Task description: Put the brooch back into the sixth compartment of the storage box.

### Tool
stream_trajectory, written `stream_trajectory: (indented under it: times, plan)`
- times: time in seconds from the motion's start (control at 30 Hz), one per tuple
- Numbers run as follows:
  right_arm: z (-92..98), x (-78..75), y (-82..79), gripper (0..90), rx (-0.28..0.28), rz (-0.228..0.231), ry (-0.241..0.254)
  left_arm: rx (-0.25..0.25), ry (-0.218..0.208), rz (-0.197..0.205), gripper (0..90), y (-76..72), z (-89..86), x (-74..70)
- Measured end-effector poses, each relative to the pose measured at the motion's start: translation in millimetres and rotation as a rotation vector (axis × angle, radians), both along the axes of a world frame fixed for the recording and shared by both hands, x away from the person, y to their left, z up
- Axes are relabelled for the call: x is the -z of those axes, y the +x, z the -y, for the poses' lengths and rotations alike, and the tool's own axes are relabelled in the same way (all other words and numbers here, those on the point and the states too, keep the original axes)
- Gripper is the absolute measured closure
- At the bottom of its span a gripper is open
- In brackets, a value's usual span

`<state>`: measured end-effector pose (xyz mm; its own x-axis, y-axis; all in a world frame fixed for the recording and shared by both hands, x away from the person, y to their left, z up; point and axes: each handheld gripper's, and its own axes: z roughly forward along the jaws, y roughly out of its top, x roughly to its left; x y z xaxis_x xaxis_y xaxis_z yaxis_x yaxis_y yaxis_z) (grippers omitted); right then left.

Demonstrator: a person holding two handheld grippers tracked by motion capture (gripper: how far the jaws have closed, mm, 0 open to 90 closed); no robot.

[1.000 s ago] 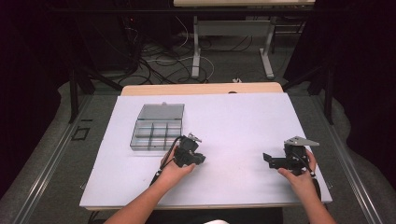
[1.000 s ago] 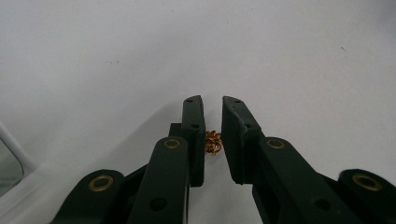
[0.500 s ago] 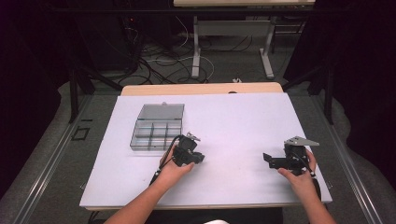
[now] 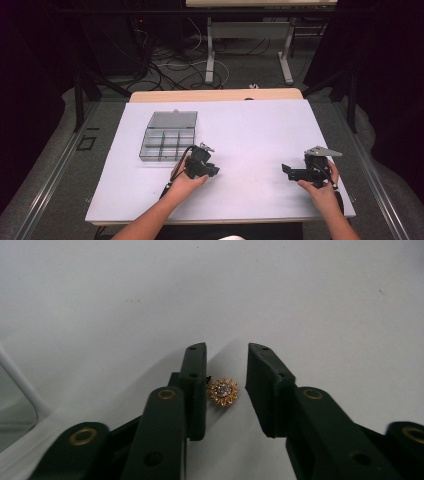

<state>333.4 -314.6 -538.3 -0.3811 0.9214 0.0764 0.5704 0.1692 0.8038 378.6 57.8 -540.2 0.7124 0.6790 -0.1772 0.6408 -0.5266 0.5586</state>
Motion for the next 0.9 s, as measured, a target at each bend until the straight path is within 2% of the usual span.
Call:
stream_trajectory:
  times: [0.1,0.27,0.33,0.4,0.5,0.6,0.63,0.9]
  plan:
    - [-0.1,0.0,0.1,1.5,-0.001,0.000,-0.001,-0.010,-0.014,-0.006,65.5,-0.3,-1.7,-0.2]
    - [0.0,0.0,0.1,1.5,0.000,0.000,0.000,-0.021,0.007,-0.011,61.0,-1.8,-3.6,0.7]
    - [-0.3,0.0,0.0,1.5,0.004,-0.006,0.004,-0.024,0.019,-0.018,62.5,-2.7,-2.8,2.6]
    - [-0.4,0.0,0.0,1.5,0.003,-0.005,0.004,-0.028,0.033,-0.004,62.9,-3.9,-1.5,2.5]
    - [-0.4,0.1,0.2,1.4,-0.001,0.002,-0.006,-0.041,0.057,0.006,68.1,-5.3,0.7,1.8]
    - [-0.4,0.2,0.3,1.4,-0.002,0.001,-0.006,-0.040,0.051,-0.002,71.7,-4.4,-0.6,1.5]
    - [-0.8,0.2,0.3,1.4,0.002,0.000,-0.002,-0.038,0.045,-0.020,77.1,-4.2,-1.2,1.0]
    - [-0.1,0.2,0.2,1.5,-0.003,0.001,-0.005,-0.031,0.039,-0.013,78.0,-4.3,-1.2,0.6]
